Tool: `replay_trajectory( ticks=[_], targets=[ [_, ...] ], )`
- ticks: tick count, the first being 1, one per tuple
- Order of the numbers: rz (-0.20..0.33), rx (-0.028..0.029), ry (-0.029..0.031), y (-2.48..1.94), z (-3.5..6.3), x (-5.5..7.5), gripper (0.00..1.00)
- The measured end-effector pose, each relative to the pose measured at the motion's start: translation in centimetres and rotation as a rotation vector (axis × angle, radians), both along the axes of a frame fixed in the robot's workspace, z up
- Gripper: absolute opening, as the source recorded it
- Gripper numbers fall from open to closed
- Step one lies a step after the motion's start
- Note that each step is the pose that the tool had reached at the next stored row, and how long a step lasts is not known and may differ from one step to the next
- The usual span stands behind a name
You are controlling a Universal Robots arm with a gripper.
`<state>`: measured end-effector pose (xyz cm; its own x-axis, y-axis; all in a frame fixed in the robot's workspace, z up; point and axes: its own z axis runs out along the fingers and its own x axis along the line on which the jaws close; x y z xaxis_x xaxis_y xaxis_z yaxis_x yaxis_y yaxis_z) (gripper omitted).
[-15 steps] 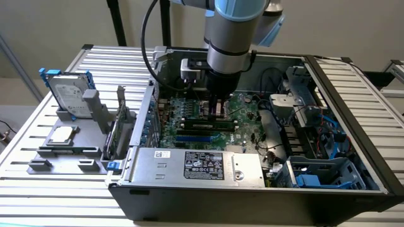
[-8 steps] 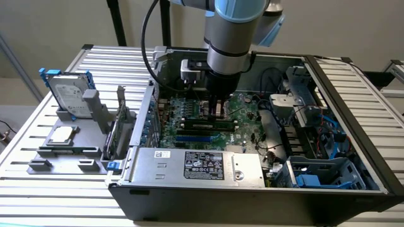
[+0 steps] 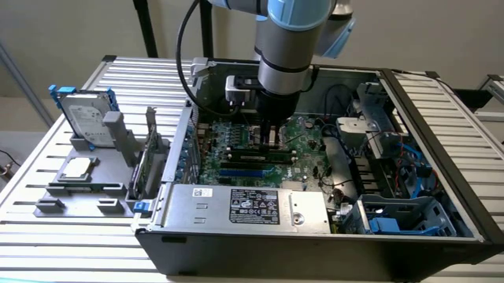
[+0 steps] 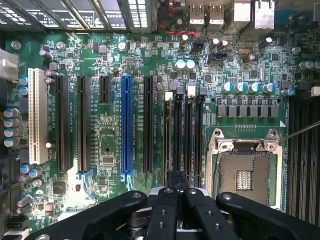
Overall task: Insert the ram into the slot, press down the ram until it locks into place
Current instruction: 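Press down the ram until it locks into place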
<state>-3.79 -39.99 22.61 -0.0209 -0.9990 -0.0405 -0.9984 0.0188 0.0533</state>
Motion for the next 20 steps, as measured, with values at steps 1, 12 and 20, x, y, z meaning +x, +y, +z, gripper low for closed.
replay_trajectory(
  ticks=[1, 12, 20],
  targets=[
    [0.000, 0.0003, 0.0000, 0.00, -0.01, 0.0, 0.10],
    [0.000, 0.0008, 0.0083, 0.01, 1.95, 0.1, 0.10],
    [0.000, 0.0009, 0.0082, 0.01, 2.15, 0.1, 0.10]
  ],
)
